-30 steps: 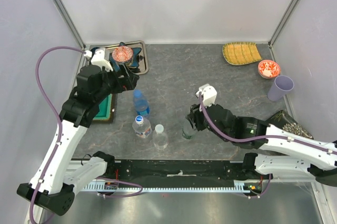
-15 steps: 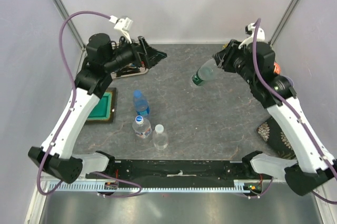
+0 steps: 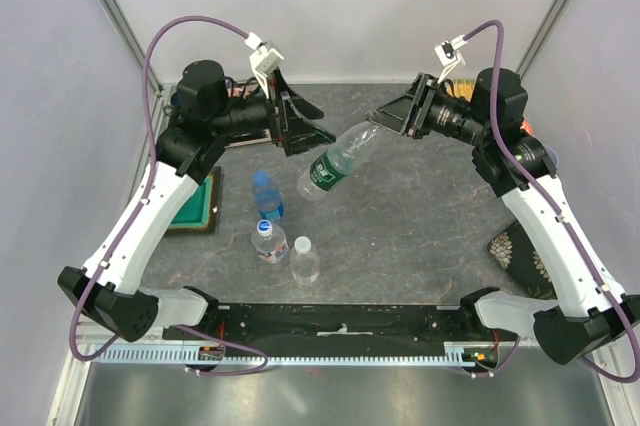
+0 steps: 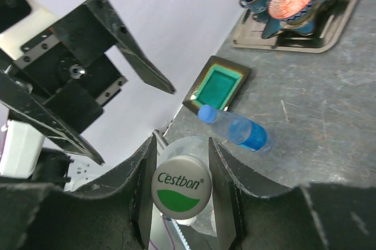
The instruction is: Unscrew the bottle caps
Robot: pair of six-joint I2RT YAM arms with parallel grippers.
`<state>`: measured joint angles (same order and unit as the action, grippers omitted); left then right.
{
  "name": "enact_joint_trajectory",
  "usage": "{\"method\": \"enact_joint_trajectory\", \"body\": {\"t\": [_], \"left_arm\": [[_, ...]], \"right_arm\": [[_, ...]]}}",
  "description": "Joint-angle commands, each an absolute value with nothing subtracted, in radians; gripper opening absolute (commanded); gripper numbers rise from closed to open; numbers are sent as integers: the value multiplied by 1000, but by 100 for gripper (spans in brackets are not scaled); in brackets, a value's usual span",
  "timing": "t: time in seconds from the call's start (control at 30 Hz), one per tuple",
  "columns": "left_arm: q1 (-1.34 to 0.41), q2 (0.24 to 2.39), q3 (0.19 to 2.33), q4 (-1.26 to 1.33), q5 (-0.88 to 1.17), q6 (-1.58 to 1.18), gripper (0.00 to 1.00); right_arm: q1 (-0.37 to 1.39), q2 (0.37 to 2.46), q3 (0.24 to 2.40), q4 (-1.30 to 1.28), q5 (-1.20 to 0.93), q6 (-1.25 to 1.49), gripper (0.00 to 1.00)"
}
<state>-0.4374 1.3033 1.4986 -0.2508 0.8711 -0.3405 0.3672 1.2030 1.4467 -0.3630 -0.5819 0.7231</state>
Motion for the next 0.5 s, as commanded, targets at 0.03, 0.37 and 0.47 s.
{"method": "enact_joint_trajectory", "body": {"t": [0.03,0.37,0.47], "left_arm": [[-492,1341,1549,-313,957,-223,100],[-537,1396,1572,-324,1029,-184,100],[-548,1388,1555,-328,1046,-164,100]], "right_arm": [[402,1189,1520,-337,-661,712,0],[437,1221,1577,-356,-675,684,0],[445,1226,1582,-356,-675,680,0]]}}
